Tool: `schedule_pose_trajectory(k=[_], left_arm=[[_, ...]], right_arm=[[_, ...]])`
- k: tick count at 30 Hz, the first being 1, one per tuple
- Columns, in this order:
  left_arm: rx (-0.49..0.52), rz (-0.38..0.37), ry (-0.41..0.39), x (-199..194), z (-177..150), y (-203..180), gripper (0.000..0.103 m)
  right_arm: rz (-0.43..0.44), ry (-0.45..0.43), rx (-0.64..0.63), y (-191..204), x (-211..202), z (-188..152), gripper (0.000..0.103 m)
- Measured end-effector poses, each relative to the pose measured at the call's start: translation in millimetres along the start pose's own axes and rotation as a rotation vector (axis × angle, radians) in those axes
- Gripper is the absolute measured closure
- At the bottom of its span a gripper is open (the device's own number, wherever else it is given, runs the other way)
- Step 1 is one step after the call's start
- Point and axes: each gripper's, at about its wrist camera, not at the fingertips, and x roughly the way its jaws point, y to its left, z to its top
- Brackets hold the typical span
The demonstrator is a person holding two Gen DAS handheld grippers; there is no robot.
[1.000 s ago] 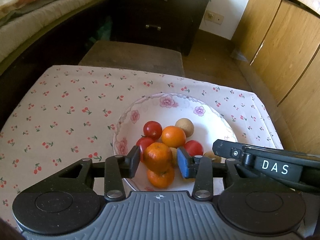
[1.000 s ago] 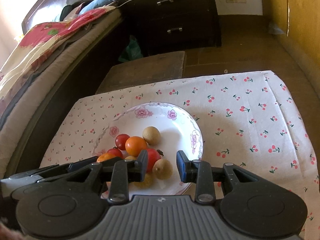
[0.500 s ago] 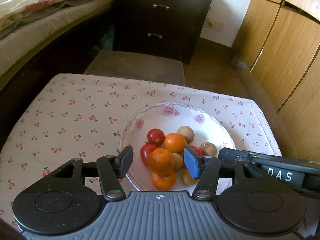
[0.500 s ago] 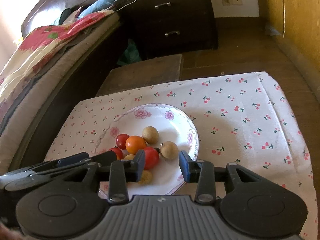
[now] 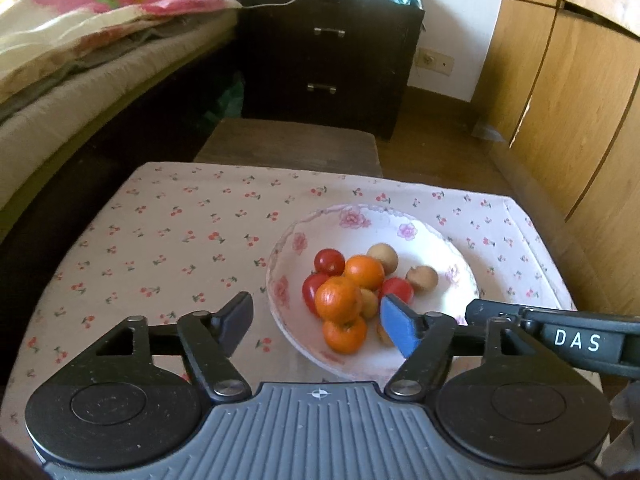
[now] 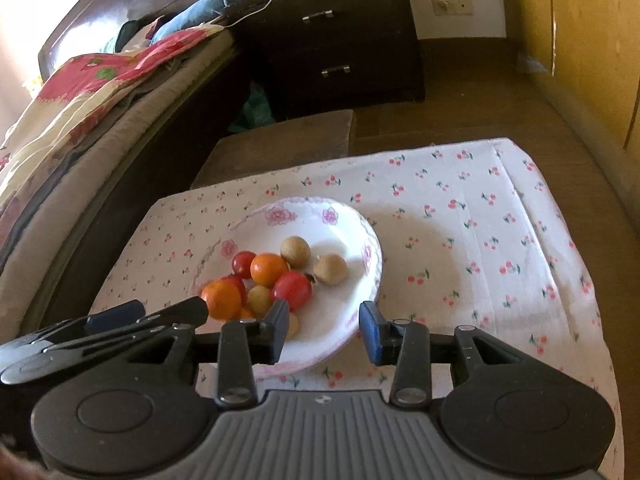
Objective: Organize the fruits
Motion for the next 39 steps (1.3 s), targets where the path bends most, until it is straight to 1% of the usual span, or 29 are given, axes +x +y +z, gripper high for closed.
schedule_pose_trajectory(k=[2,5,8,9,12,15,18,19,20,24,28,33,36,39], left_arm=[[0.005,0.016,-0.002,-5.0,-5.6,-0.3,0.02],[-0.002,0.02,-0.005,-12.7,-12.8,1.7,0.018],[-0.002,0.036,-0.007,-19.9,-20.4,2.9,0.016],[0.0,0.04,-0.006,-21.3,-23.0,2.3,0.013],[0.008,0.05,-0.012,-29.2,-31.7,2.0,0.01],[0.011,0.053,-0.039,-40.8,-39.3,1.1,0.009],[0.039,0.081,-0.071,-51.8,-47.0,-0.3,0.008],[0.038,0.084,-0.076,-54.2,-48.7,0.3,0.005],[0.028,0.085,-0.079,-57.1,-51.2,2.2,0.0],[-0.014,0.091,-0.1,-66.5,-60.9,10.1,0.0],[0.013,0.121,-0.107,-73.6,-67.3,9.4,0.0],[0.061,0.135,-0.086,-79.0,-79.8,4.8,0.0],[0.044,0.12,-0.049,-79.6,-84.7,5.3,0.0],[0.014,0.081,-0.021,-82.0,-88.5,7.9,0.0]], right_arm=[[0.0,0.009,0.002,0.0,-3.1,-5.7,0.063],[-0.002,0.014,0.002,-0.4,-10.7,-15.4,0.063],[-0.011,0.018,0.002,-2.0,-18.4,-24.3,0.061],[-0.012,0.02,0.004,-2.4,-20.9,-26.8,0.06],[-0.015,0.021,0.003,-3.2,-30.3,-34.7,0.06],[-0.008,0.016,0.0,-1.8,-40.8,-41.9,0.059],[-0.009,0.006,-0.011,0.0,-51.4,-50.0,0.059],[-0.011,0.006,-0.015,0.6,-54.0,-52.6,0.059],[-0.011,0.005,-0.018,0.9,-56.7,-55.5,0.059],[-0.007,0.007,-0.014,1.8,-66.3,-65.6,0.058],[0.004,0.005,-0.016,5.2,-73.6,-74.3,0.058],[-0.003,0.008,-0.026,8.8,-79.5,-85.8,0.058],[-0.015,0.013,-0.025,9.6,-82.3,-93.1,0.058],[-0.026,0.02,-0.031,10.4,-85.1,-101.5,0.058]])
